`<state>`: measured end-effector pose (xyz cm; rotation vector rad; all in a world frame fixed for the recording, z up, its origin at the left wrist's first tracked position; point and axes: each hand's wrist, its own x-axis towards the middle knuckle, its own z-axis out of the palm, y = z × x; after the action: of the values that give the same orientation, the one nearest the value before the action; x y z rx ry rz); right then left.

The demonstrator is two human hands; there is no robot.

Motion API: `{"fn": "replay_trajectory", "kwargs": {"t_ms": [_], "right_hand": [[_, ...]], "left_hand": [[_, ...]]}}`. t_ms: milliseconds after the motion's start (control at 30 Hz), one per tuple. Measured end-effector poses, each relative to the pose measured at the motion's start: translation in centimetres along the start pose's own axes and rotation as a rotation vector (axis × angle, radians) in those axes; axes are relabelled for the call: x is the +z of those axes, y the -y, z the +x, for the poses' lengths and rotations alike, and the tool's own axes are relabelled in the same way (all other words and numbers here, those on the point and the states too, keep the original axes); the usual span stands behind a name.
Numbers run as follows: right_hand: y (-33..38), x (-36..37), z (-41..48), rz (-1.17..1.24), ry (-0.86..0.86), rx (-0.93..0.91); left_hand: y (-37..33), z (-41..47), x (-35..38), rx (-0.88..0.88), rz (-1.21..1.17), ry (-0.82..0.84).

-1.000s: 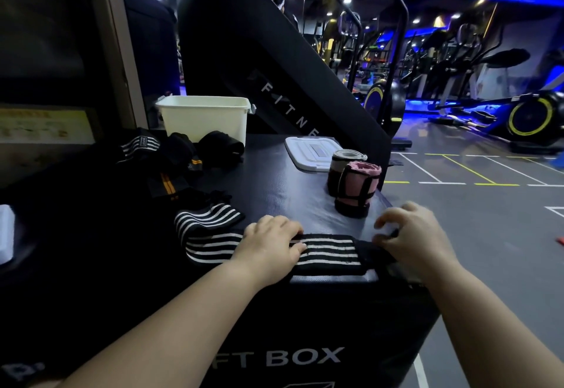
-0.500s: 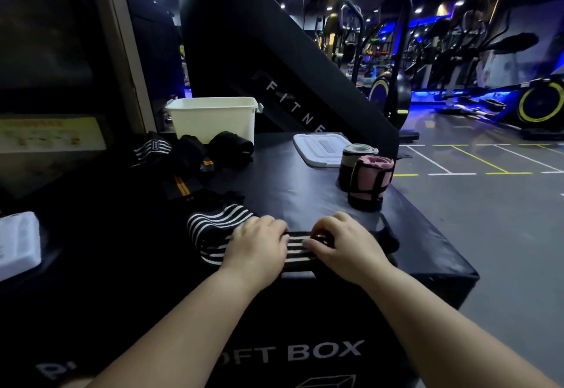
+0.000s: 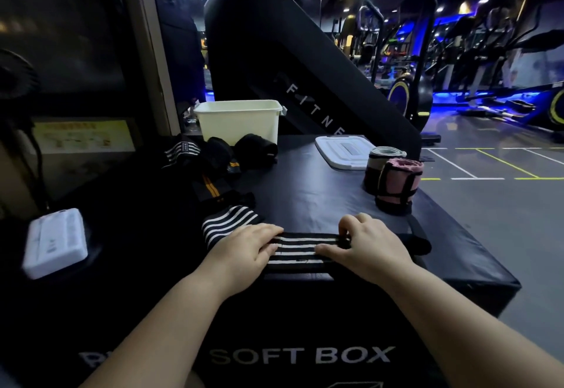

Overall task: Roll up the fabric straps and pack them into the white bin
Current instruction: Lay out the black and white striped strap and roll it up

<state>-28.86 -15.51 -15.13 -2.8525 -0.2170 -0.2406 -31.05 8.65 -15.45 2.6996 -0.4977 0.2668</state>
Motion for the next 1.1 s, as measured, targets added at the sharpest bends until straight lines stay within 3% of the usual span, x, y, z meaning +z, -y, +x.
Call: {"fn": "replay_trajectory", "kwargs": {"t_ms": [333,1100], "right_hand": [[0.1,0.3,0.0,0.025,-0.031,0.006],[0.0,0.9,0.6,0.049,-0.016,-0.191]], "left_hand": [[1.7,-2.0,-0.8,-0.176,0.050,-0.075],[3.7,-3.1,-2.4,-0.450,0.127,0.060]]}}
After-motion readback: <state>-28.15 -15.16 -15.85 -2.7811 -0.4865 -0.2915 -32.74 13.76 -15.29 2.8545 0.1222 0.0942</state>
